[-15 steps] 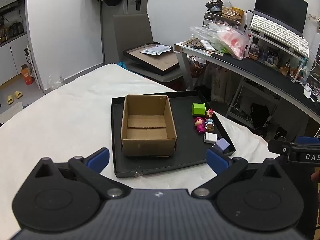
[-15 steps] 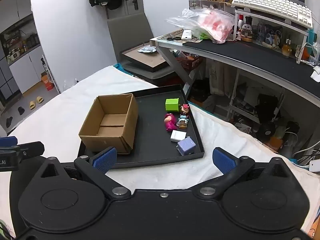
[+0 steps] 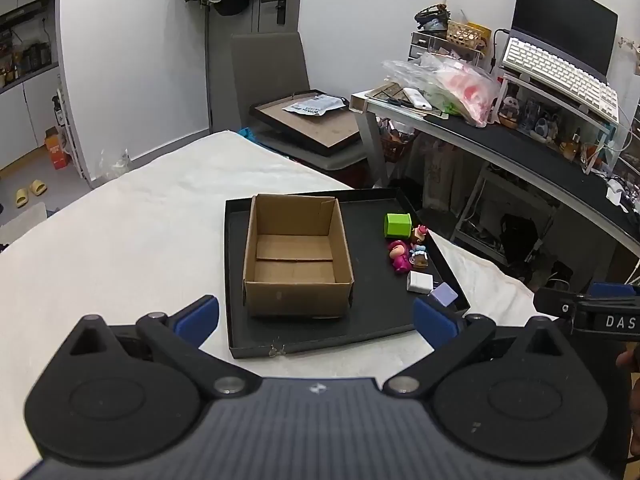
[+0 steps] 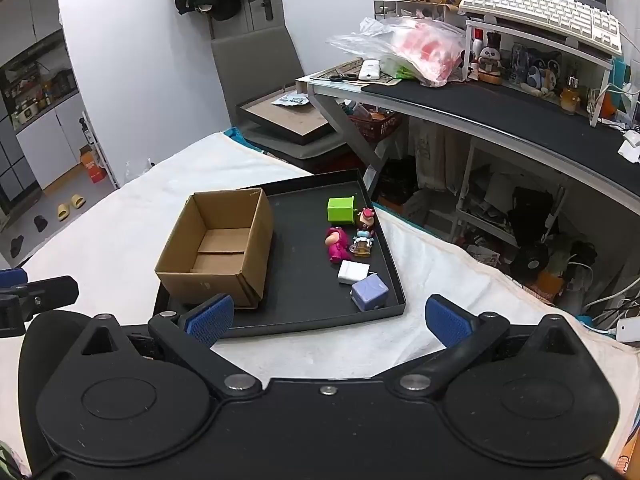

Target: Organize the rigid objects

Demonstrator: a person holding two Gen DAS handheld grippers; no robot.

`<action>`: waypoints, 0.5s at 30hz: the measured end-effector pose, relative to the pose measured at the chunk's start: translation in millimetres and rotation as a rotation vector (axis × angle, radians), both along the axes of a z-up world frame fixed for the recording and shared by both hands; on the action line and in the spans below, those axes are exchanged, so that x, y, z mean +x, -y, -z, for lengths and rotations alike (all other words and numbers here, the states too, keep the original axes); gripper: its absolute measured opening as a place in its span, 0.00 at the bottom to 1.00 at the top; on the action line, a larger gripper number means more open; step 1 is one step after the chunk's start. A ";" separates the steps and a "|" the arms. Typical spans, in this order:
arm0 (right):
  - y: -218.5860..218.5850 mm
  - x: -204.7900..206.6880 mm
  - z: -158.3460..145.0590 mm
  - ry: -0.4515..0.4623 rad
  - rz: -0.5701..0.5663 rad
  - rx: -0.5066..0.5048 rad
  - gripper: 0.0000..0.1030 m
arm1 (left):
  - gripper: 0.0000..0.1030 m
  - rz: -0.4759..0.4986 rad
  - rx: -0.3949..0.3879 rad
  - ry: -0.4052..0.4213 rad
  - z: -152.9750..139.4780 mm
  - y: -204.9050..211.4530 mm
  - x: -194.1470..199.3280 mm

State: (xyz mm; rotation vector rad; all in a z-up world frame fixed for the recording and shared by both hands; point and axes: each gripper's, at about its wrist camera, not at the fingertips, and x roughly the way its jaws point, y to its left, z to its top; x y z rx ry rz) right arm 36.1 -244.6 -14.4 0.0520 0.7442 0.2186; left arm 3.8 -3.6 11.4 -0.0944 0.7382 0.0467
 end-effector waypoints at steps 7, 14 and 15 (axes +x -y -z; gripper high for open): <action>0.5 1.3 2.6 -0.001 0.002 -0.001 1.00 | 0.99 0.001 -0.004 0.006 5.8 -9.5 -4.3; -2.1 2.0 6.2 -0.006 0.006 -0.006 1.00 | 0.99 0.000 -0.001 0.002 6.9 -8.0 -4.8; -2.6 2.1 6.3 -0.008 0.005 -0.006 1.00 | 0.99 -0.002 -0.001 0.001 7.0 -7.5 -4.9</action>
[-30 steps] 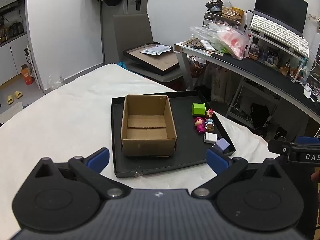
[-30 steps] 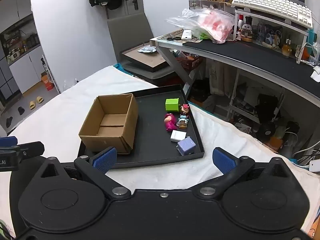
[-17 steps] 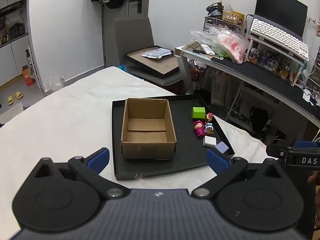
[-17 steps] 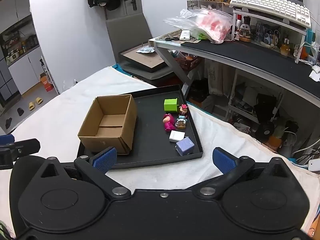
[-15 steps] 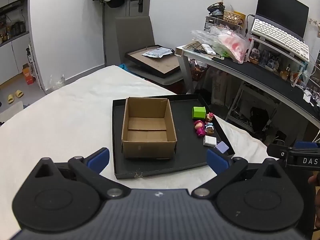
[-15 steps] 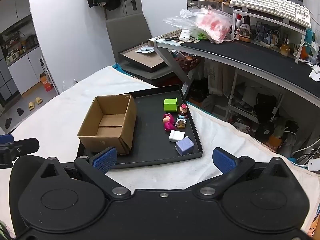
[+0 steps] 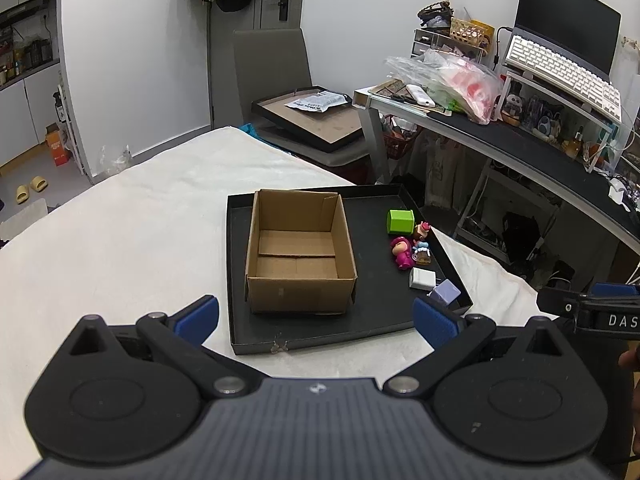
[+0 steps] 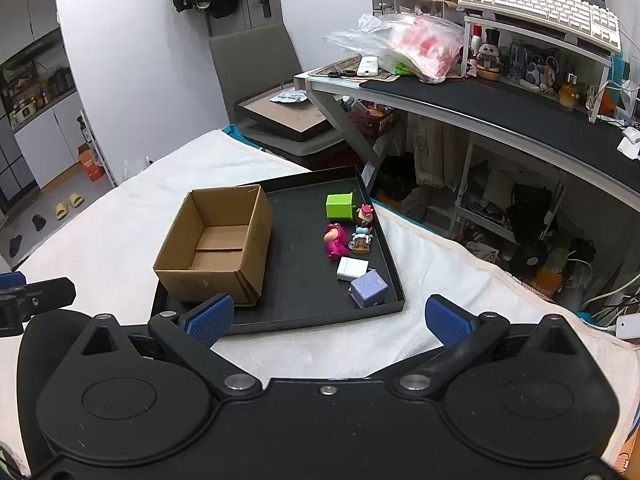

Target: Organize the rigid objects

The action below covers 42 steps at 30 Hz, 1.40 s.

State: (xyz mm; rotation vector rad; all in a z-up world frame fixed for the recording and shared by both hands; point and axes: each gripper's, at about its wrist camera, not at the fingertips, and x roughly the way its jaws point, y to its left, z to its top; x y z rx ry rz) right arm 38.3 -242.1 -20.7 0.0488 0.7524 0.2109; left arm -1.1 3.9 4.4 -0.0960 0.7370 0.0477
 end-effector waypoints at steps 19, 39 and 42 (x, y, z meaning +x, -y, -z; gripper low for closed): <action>-1.2 -0.6 0.8 -0.010 -0.014 0.005 1.00 | 0.99 -0.001 -0.009 -0.004 4.3 -1.3 0.2; -3.9 1.0 1.1 -0.020 -0.013 -0.003 1.00 | 0.99 -0.006 -0.014 -0.005 5.7 -3.5 -0.2; -3.3 2.3 2.1 -0.025 -0.010 -0.003 1.00 | 0.99 -0.006 -0.015 -0.009 5.8 -5.4 1.7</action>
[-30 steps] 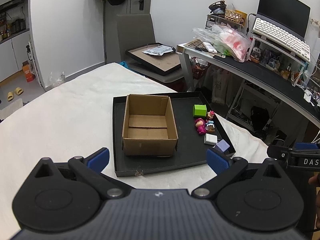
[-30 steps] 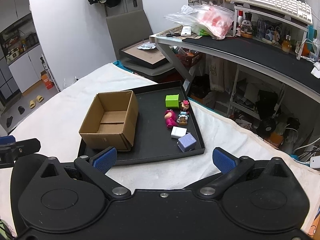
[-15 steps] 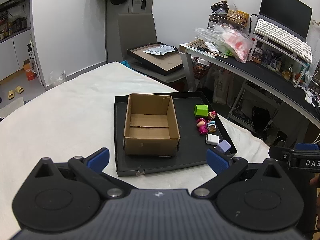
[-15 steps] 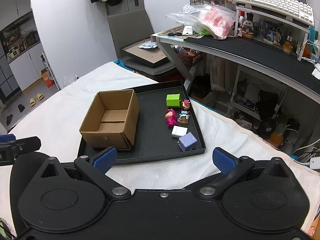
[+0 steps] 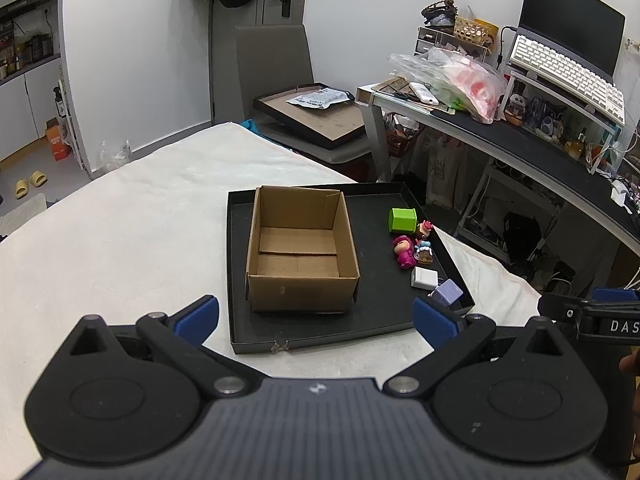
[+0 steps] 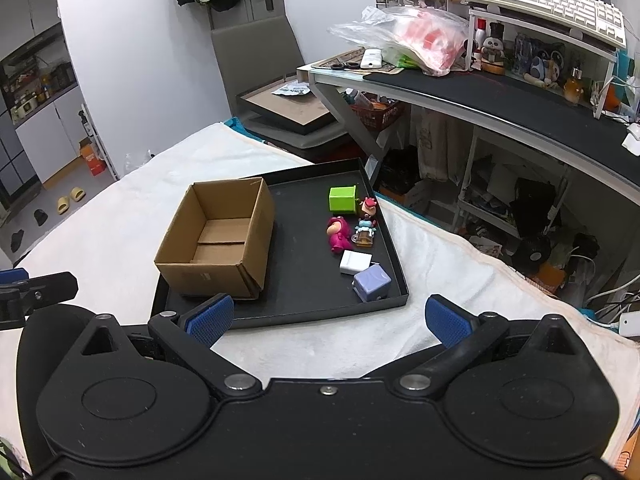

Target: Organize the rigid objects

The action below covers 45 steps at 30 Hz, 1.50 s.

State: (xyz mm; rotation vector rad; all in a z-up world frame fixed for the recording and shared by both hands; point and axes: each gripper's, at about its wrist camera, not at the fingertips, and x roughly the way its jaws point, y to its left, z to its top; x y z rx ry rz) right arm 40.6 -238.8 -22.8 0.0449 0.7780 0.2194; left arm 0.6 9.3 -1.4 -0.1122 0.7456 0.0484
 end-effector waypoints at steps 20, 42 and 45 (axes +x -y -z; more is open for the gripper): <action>11.0 30.5 34.4 -0.078 0.038 0.064 1.00 | 0.98 -0.027 -0.023 -0.051 30.3 -15.8 41.8; 11.9 104.4 78.1 -0.121 0.118 0.136 0.87 | 0.86 -0.003 -0.010 -0.142 72.2 -51.0 122.2; 13.3 113.2 82.3 -0.131 0.135 0.139 0.87 | 0.84 0.010 0.003 -0.161 73.5 -58.8 133.7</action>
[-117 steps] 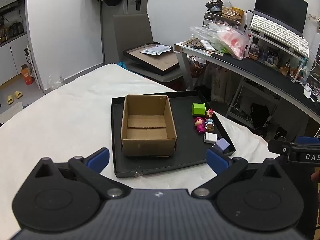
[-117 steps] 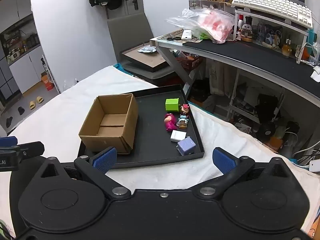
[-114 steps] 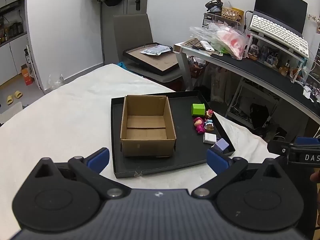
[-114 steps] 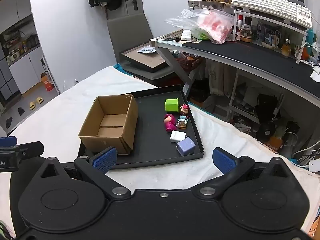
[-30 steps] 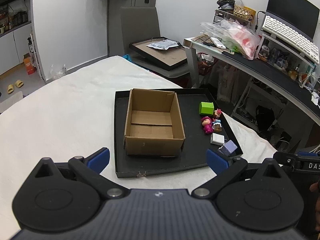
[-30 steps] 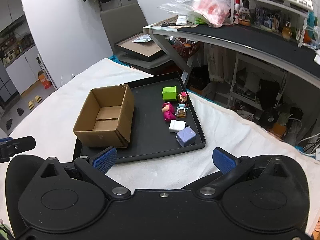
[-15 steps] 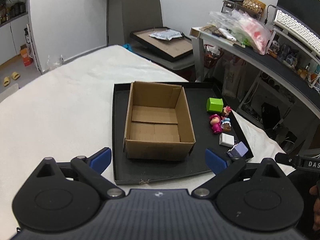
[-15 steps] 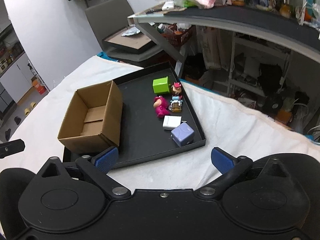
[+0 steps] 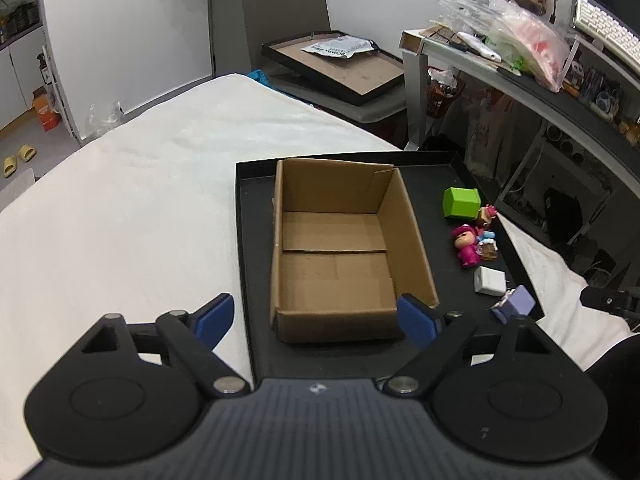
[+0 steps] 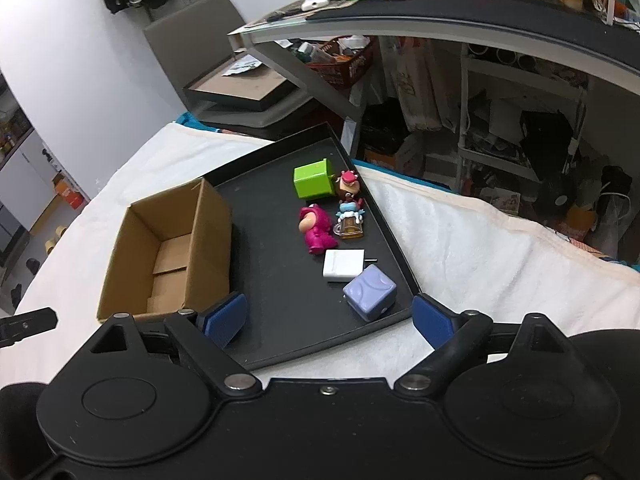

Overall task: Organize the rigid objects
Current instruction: 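Move the right gripper to the lavender cube toy and close on it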

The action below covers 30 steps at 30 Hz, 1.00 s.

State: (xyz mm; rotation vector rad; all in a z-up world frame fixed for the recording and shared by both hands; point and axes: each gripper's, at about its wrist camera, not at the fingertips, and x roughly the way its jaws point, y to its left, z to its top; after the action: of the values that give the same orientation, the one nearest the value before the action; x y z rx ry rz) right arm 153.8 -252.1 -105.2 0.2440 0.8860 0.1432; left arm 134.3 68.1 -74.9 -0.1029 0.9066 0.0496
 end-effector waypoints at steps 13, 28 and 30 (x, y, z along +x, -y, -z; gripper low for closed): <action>1.3 31.2 19.0 -0.067 0.057 0.041 0.84 | 0.74 0.066 0.046 -0.105 15.0 -30.5 40.7; -2.1 72.3 56.6 -0.175 0.124 0.055 0.76 | 0.63 0.184 0.055 -0.128 55.0 -43.8 84.8; -2.5 78.2 64.0 -0.203 0.136 0.058 0.74 | 0.62 0.191 0.055 -0.138 59.4 -43.5 90.6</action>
State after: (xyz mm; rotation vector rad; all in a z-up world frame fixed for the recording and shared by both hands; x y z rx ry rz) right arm 232.0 -249.6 -169.2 0.3765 1.0645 0.0176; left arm 224.9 111.6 -134.3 0.0395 1.0485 -0.0971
